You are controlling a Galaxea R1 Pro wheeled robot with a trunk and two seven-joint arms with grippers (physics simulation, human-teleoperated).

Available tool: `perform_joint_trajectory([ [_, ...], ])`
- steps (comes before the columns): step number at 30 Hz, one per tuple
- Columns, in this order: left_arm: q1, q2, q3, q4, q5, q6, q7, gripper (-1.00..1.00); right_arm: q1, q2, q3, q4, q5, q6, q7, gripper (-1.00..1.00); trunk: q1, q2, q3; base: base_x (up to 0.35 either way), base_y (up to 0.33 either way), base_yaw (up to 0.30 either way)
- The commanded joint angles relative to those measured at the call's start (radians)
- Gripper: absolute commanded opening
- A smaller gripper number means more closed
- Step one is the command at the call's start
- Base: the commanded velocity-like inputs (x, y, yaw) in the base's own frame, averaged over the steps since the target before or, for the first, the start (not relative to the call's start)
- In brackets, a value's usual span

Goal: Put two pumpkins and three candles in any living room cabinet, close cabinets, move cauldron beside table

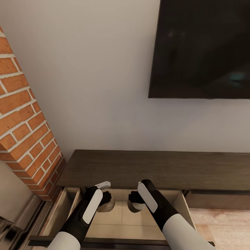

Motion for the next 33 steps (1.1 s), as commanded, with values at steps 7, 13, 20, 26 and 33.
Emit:
perform_joint_trajectory([
  [7,0.0,0.0,0.0,0.0,0.001,0.001,0.0,-1.0,0.0,0.0,0.0,0.0,0.0,0.0,0.0,-1.0,0.023,-0.042,-0.019,0.005,0.0,0.0],
  [13,0.0,0.0,-0.001,0.0,0.001,0.005,0.0,-1.0,0.0,0.0,0.0,0.001,0.0,0.0,0.0,-1.0,0.046,-0.084,-0.038,0.0,0.0,0.0],
  [20,0.0,0.0,-0.001,0.0,0.001,0.011,0.0,-1.0,0.0,0.0,0.0,0.002,0.001,-0.001,0.001,-1.0,0.073,-0.133,-0.06,0.0,0.0,0.0],
  [26,0.0,0.0,-0.001,0.0,0.002,0.015,-0.003,-1.0,0.0,0.0,0.001,0.003,0.0,-0.049,0.002,-1.0,0.096,-0.175,-0.078,0.0,0.0,0.0],
  [33,0.0,0.0,-0.001,0.0,0.003,0.015,-0.003,-1.0,0.0,0.0,0.002,0.003,-0.001,-0.055,0.002,-1.0,0.123,-0.224,-0.1,0.0,0.0,0.0],
])
